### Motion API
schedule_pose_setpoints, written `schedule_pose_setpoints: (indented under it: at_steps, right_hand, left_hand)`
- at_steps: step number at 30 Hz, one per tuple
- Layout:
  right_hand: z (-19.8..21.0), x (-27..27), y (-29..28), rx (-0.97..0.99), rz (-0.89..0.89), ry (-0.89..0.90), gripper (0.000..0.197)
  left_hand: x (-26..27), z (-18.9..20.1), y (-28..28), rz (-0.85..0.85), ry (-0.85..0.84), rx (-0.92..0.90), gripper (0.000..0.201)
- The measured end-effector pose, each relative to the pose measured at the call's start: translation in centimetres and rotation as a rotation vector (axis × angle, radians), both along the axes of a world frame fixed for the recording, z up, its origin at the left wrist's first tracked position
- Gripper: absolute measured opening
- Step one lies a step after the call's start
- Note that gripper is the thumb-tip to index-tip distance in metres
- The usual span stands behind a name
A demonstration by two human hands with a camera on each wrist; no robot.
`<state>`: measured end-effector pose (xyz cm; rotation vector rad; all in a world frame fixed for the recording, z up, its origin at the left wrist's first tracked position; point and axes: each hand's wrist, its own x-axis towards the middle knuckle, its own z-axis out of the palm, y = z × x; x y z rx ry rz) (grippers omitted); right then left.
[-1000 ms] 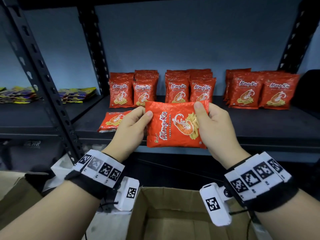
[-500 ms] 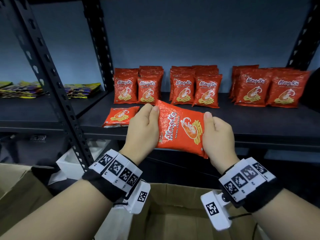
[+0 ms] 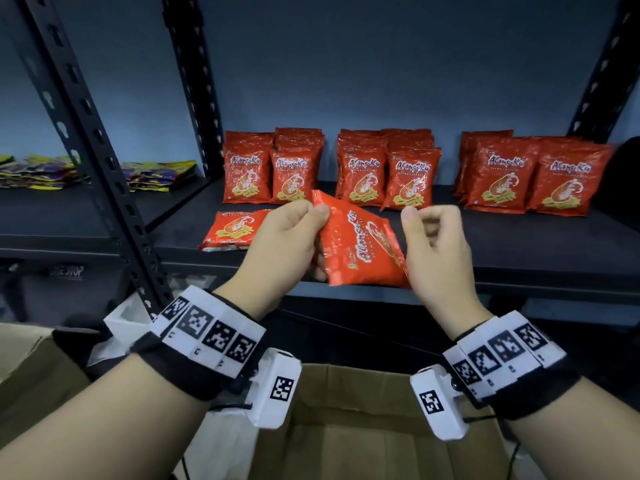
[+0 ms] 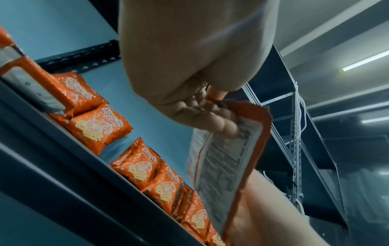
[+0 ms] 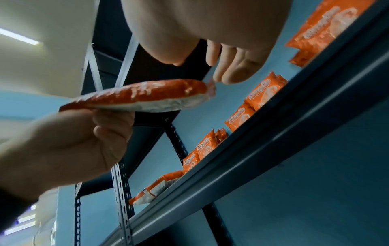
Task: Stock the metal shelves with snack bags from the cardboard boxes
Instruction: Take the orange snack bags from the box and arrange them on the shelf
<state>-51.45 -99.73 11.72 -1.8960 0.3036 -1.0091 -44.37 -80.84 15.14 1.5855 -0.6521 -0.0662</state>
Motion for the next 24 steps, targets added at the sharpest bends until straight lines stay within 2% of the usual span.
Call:
schedule_pose_setpoints:
  at_steps: [2,4,5,6,8,10,12,14,16,17,19,24]
  right_hand:
    - [0.4,-0.7,0.5,-0.242,0.14,-0.066,0.059]
    - [0.5,-1.2,1.0,-0.512,0.287,0.018,0.083]
    - [0.4,-1.2,1.2,-0.608,0.319,0.064,0.087]
    - [0.3,-1.2,1.5,-0.647,0.324,0.084,0.081]
    - [-0.2,-1.0,2.0,-0.562,0.318,0.063,0.051]
    - [-0.2,-0.9,2.3,-0.364,0.37,0.081,0.031]
    - [0.0,-0.9,2.2,-0.197,0.482,0.137,0.033]
    - [0.6,-1.1,2.0,-0.099,0.574,0.189,0.034]
    - [0.8,-1.1,1.8,-0.044,0.635,0.243,0.032]
    - [0.8,-1.0,1.7,-0.023,0.651,0.261,0.032]
    - [0.7,-0.9,1.7,0.014,0.677,0.279,0.031]
    - [0.4,-0.9,1.7,0.082,0.741,0.275,0.033]
  left_hand:
    - [-0.3,0.1,-0.1,-0.034,0.087,-0.02,0.035]
    - [-0.4,0.3,-0.1,-0.05,0.145,-0.052,0.034]
    - [-0.4,0.5,0.0,-0.057,0.169,-0.066,0.034]
    - [-0.4,0.6,0.1,-0.066,0.182,-0.074,0.032]
    - [-0.1,0.7,0.3,-0.049,0.145,-0.071,0.032]
    - [0.4,0.3,0.6,0.038,-0.005,-0.025,0.034]
    - [0.9,0.0,1.0,0.139,-0.159,-0.002,0.03]
    - [1.4,-0.2,1.5,0.182,-0.22,0.026,0.029]
    - [2.1,-0.2,1.9,0.137,-0.218,0.116,0.034]
    - [2.3,-0.1,2.1,0.087,-0.204,0.157,0.028]
    - [2.1,0.2,2.2,0.012,-0.188,0.204,0.004]
    - [1.9,0.3,2.3,0.005,-0.166,0.171,0.01]
